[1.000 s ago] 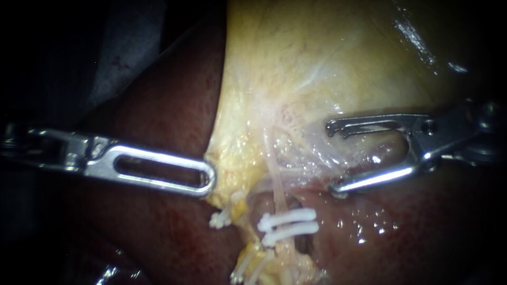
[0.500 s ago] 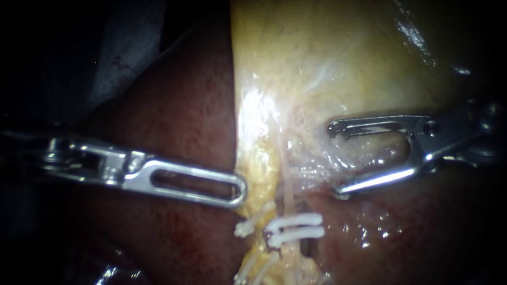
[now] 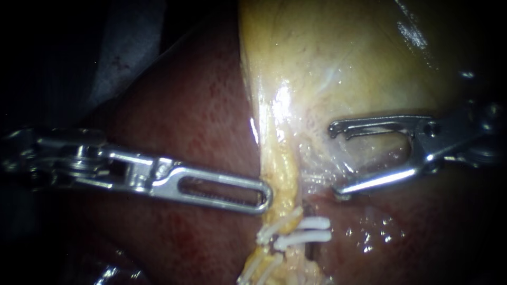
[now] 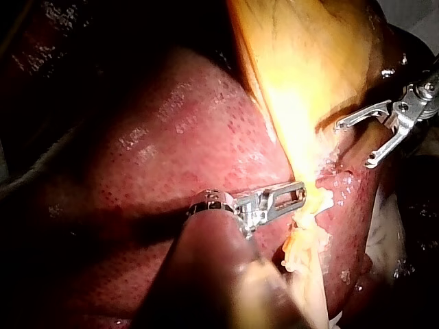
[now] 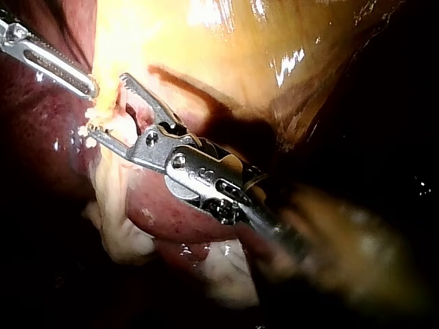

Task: Going back second clip right tube

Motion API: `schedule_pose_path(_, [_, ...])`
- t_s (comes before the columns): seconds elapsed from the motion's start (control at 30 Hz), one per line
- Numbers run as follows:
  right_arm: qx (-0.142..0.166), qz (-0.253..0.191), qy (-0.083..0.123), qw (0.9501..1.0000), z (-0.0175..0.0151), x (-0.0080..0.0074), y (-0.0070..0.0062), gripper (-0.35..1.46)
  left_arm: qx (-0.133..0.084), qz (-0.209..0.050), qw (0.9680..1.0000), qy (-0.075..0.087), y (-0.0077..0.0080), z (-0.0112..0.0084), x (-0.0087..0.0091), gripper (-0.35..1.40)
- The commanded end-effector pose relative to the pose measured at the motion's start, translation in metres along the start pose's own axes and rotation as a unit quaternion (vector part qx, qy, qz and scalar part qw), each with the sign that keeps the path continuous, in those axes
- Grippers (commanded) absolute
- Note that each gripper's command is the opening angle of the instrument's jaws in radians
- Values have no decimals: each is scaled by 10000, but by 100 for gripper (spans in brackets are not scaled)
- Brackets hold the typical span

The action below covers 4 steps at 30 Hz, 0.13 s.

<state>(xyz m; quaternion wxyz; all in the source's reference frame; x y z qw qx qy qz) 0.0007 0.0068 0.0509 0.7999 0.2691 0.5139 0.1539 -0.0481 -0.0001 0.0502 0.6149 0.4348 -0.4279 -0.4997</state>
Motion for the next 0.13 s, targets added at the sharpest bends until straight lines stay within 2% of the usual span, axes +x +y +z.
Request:
schedule_pose_path(0.03, [-1, 0, 0, 10000, 0, 0, 0, 60, 0, 0, 10000, 0, 0, 0, 0, -35])
schedule_pose_path(0.13, [0, -1, 0, 10000, 0, 0, 0, 60, 1, 1, 10000, 1, 0, 0, 0, -35])
